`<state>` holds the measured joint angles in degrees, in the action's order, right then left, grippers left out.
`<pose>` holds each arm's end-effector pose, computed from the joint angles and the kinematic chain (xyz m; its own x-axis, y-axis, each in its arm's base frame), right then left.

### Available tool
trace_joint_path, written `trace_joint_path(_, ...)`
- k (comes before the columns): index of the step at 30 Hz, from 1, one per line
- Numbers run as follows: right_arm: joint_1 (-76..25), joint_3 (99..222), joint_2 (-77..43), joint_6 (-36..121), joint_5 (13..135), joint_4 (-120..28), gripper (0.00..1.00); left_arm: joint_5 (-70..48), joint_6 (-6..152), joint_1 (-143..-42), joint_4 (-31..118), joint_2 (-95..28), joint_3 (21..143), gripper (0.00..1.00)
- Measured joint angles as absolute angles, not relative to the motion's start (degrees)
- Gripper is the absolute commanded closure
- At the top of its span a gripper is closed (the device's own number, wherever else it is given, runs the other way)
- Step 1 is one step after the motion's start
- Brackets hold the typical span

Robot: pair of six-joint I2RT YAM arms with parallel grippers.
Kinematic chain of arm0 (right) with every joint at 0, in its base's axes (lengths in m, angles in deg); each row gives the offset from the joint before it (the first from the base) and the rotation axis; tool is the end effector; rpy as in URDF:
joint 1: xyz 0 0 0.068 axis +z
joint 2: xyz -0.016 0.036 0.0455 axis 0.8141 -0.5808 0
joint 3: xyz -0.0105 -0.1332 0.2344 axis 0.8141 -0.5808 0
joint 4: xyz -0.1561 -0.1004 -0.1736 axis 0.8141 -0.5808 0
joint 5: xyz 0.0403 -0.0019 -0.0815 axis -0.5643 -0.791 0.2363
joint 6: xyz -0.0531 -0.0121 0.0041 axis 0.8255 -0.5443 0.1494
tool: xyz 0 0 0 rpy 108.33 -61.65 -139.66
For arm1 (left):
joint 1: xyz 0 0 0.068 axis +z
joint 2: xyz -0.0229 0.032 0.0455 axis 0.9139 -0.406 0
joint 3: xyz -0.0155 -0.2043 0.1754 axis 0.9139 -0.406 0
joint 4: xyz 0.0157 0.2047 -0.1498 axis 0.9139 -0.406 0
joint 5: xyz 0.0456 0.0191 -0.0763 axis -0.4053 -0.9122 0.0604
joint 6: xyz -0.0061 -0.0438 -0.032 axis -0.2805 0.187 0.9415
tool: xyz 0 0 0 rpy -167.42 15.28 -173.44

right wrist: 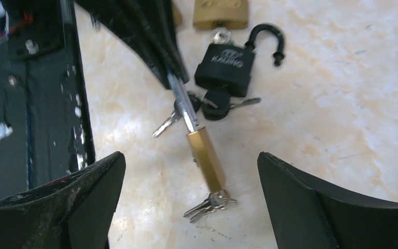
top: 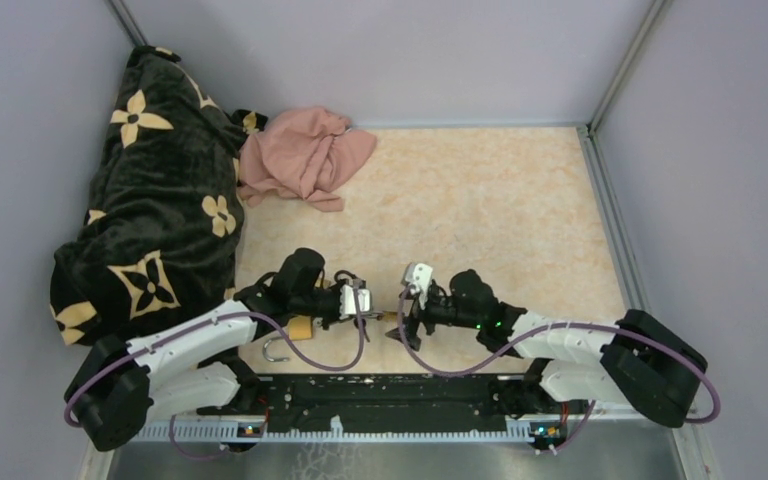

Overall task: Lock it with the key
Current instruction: Pick up the lock from the center of the board.

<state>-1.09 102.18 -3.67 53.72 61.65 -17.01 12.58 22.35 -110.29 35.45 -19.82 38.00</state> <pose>0.1204 0.1827 0.1690 -0.1476 -0.3275 -0.9333 -0.9563 0.2879 0.0503 0.1362 -0.1598 0.1947 0.2064 0.5510 -0.8086 0.9737 -0.0337 0.2255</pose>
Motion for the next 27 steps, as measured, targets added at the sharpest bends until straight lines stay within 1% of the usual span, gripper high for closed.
trace_joint_path(7,-13.24,95.07,3.47,41.15,53.52,-5.88,0.02,12.61,28.26,-110.32,35.52,-15.89,38.00,1.00)
trace_joint_path(12,-13.79,92.21,2.53,37.59,48.45,0.89,0.04,14.07,35.34,-110.32,35.54,-13.86,38.04,1.00)
trace_joint_path(19,-13.79,90.68,-2.28,34.26,41.91,13.59,0.16,18.33,44.32,-109.88,35.76,-11.87,38.18,1.00)
trace_joint_path(22,-13.81,90.66,-5.23,32.80,39.84,17.50,0.25,19.95,47.21,-109.77,36.68,-11.17,38.20,1.00)
trace_joint_path(27,-13.81,90.66,-10.10,30.11,36.76,23.91,0.54,21.52,50.64,-109.66,38.51,-10.25,38.79,1.00)
